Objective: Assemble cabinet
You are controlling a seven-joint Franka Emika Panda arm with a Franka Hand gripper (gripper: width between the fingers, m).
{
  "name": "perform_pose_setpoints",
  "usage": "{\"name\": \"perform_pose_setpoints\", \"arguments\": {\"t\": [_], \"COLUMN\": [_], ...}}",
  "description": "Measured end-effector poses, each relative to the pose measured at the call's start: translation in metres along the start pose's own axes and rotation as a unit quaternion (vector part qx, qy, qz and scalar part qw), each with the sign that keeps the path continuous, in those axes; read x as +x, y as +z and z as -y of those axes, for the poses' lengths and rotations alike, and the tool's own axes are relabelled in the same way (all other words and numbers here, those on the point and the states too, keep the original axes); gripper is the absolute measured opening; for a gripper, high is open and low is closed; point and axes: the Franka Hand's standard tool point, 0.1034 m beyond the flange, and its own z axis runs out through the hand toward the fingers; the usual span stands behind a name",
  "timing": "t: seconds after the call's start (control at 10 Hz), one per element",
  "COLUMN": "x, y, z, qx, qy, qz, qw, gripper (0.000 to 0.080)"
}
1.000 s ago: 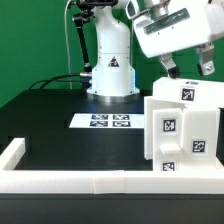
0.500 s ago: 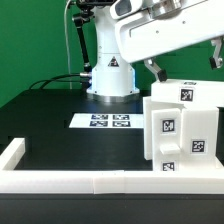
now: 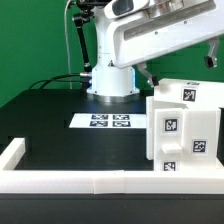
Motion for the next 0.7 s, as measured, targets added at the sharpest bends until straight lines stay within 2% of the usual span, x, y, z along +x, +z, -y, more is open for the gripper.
{"name": "perform_pose_setpoints", "arguments": {"t": [0.1, 0.2, 0.4, 0.5, 0.6, 0.7], "x": [0.001, 0.001, -0.003, -0.005, -0.007, -0.007], "y": [-0.001, 0.001, 0.007, 0.013, 0.018, 0.018], "z": [-0.002, -0.002, 0.000, 0.006, 0.012, 0.011], "qx": [-0.011, -0.016, -0.041, -0.056, -0.065, -0.064], "qy": [-0.075, -0.115, -0.247, -0.310, -0.340, -0.375], "qz": [0.006, 0.009, 0.029, 0.041, 0.050, 0.052], "qw": [0.997, 0.993, 0.968, 0.948, 0.937, 0.923], "gripper": [0.0797, 0.0797, 0.0797, 0.0797, 0.0797, 0.0797]}}
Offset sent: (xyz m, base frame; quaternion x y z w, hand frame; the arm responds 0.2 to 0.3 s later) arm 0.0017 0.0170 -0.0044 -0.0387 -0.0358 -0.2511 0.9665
